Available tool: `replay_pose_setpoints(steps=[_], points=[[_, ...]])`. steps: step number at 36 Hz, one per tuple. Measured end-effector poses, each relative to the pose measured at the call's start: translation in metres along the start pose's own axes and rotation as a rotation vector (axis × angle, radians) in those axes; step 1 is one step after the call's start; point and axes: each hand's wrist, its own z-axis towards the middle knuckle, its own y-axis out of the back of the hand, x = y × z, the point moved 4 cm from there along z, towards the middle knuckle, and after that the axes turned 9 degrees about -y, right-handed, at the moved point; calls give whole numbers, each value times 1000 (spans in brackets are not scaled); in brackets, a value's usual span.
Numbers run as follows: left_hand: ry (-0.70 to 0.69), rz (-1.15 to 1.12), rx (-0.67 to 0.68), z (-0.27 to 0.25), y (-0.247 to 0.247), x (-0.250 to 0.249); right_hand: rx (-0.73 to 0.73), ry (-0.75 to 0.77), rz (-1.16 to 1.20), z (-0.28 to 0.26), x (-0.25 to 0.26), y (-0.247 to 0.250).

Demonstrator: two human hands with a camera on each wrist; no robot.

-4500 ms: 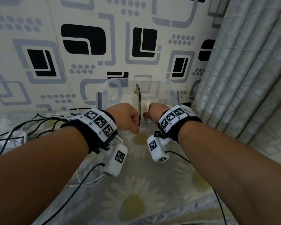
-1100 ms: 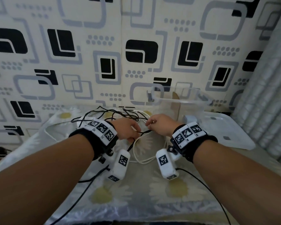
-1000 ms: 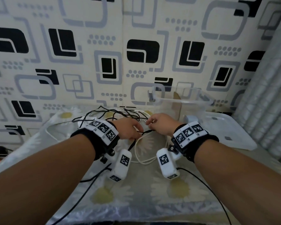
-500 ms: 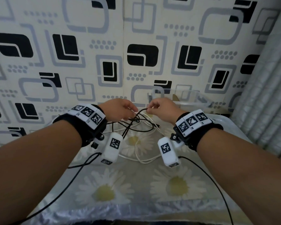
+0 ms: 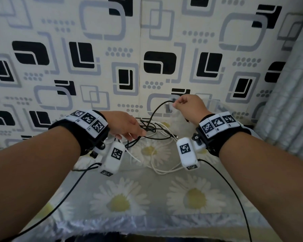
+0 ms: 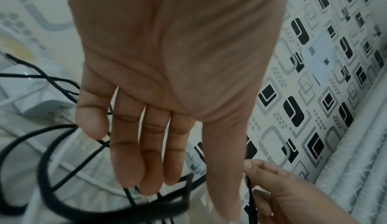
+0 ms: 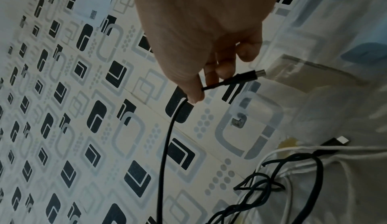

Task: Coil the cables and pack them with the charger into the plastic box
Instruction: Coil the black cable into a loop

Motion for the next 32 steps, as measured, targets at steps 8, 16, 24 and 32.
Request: replay_pose_setpoints(steps=[8,16,24,32], points=[[-39,3,5,-8,5,0,-73,-37,27,-1,3,3],[-126,-308,-463,-11,43,1,-144,-122,68,7,-4,13],[-175,-626,-672,-16,63,4,-186,-254,260,14,-9,20],[-273,-818,-793,-19,76,5,-201,-341,477,9,-9,24]])
